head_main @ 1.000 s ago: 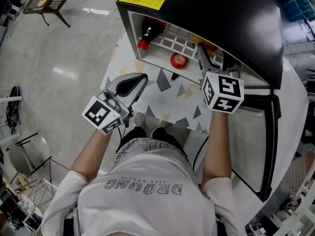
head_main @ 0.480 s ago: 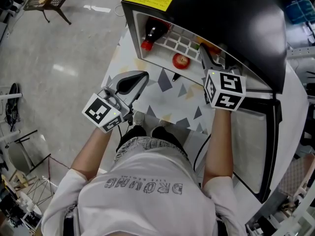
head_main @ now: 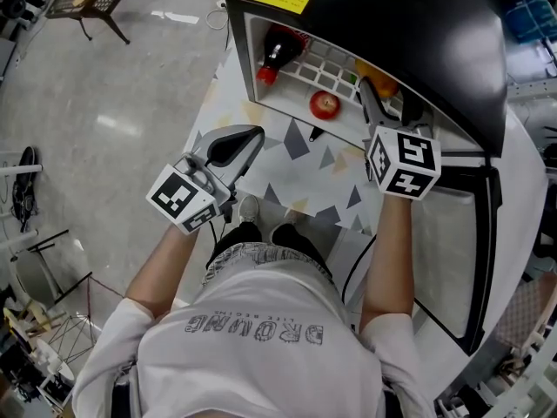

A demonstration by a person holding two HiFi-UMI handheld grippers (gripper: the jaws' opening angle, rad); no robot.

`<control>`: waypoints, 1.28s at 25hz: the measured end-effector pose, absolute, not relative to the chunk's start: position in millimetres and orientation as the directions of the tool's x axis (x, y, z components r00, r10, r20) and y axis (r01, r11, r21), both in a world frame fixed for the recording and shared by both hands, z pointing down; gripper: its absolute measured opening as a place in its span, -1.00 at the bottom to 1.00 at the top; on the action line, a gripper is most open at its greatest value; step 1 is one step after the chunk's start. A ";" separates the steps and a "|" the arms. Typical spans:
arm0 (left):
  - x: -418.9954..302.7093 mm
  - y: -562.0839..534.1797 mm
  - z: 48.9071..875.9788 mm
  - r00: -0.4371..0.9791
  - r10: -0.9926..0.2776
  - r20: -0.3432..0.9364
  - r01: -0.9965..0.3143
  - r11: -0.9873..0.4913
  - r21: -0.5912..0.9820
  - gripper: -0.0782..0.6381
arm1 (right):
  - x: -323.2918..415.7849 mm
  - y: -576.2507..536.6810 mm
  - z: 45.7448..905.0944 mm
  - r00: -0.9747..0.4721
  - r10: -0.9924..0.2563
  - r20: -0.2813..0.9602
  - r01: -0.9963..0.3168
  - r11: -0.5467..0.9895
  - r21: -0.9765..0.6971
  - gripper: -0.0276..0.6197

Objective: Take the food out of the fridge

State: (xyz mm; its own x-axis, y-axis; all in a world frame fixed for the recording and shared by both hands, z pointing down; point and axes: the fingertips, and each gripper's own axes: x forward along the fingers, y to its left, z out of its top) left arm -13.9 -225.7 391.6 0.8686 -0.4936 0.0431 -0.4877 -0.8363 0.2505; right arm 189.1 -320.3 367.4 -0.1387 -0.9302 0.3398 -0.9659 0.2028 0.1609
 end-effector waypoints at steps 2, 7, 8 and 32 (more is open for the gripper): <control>-15.3 -222.0 390.0 0.870 -0.491 0.043 -0.486 -0.839 0.246 -0.76 | 187.1 -314.9 364.9 -0.141 -0.933 0.330 -0.967 0.201 0.156 -0.04; -19.9 -211.7 386.3 0.875 -0.483 0.042 -0.478 -0.845 0.238 -0.76 | 177.6 -299.1 358.7 -0.162 -0.937 0.309 -0.968 0.211 0.133 -0.04; -20.8 -209.6 385.8 0.876 -0.481 0.042 -0.476 -0.847 0.237 -0.76 | 175.7 -295.6 357.9 -0.166 -0.937 0.306 -0.968 0.214 0.129 -0.04; -24.8 -173.1 372.8 0.920 -0.389 0.046 -0.390 -0.900 0.195 -0.76 | 133.0 -202.2 358.8 -0.223 -0.938 0.266 -0.971 0.237 0.022 -0.04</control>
